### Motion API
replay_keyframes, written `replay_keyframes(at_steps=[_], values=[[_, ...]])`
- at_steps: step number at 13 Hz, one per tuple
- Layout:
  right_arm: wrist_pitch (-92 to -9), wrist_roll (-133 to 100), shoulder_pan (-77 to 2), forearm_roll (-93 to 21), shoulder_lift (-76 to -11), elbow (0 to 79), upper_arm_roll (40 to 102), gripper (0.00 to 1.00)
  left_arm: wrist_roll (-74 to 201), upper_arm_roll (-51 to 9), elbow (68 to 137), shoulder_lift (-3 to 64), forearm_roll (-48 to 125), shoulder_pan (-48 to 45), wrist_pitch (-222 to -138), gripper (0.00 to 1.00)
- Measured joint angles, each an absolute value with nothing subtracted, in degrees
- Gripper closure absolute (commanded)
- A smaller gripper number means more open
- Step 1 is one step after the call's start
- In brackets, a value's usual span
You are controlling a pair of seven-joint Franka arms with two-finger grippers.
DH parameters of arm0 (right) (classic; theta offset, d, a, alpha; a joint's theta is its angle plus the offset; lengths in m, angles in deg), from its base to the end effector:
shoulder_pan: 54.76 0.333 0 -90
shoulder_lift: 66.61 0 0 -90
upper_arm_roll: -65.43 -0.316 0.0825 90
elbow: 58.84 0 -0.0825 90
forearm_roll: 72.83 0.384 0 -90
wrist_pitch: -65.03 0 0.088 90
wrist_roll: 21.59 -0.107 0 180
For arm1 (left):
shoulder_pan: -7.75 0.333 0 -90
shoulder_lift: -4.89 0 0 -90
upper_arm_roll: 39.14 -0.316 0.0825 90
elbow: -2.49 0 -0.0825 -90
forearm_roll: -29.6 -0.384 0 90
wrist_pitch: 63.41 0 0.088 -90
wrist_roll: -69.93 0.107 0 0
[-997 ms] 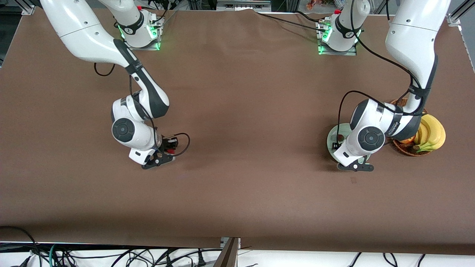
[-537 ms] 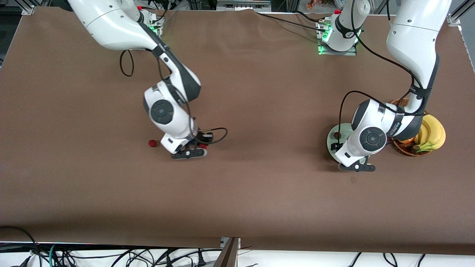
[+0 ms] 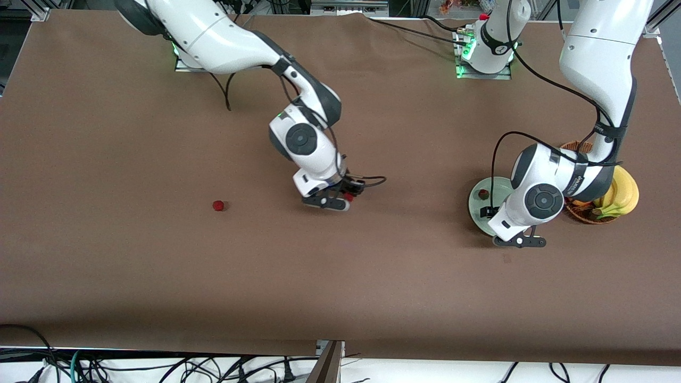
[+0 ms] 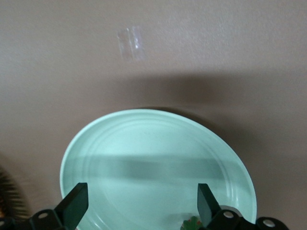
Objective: Collect all strawberries into plate
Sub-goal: 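Carry the second strawberry mid-table with the right gripper and release it, then grasp the strawberry with the left gripper while the right gripper reaches the last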
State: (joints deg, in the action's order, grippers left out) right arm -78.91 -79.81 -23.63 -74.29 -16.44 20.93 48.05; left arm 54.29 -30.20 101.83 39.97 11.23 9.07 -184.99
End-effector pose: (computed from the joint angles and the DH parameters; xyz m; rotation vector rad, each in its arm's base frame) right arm 0.5413 0.5297 0.2266 -2.7706 0.4012 -0.0108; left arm 0.6423 -0.0640 0.2150 -2.9298 0.0578 0.2537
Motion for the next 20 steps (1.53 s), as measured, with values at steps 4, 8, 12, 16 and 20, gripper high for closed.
replay_keyframes(at_steps=[4,8,12,16,20], values=[[-90.00,-88.78,-17.62,-74.28,-9.19,16.18,48.24,0.72,56.41,-30.13,98.02,39.81,18.46,9.35,-184.19,0.00],[-94.60,-92.55,-14.45,-74.28,-3.88,9.87,48.28,0.60,56.90,-29.95,92.21,39.66,31.80,9.34,-179.14,0.00],[-97.03,-94.28,-11.89,-74.28,-2.25,8.10,49.29,0.12,56.52,-29.82,91.15,40.05,43.32,9.15,-177.52,0.00],[-96.05,-94.42,-12.02,-74.29,-3.25,7.77,50.71,0.06,54.92,-29.47,91.39,40.99,43.80,8.93,-176.83,0.00],[-73.82,-88.19,-18.10,-74.47,-11.71,7.45,51.36,0.05,43.96,-28.27,92.50,43.21,43.83,5.70,-176.30,0.00]])
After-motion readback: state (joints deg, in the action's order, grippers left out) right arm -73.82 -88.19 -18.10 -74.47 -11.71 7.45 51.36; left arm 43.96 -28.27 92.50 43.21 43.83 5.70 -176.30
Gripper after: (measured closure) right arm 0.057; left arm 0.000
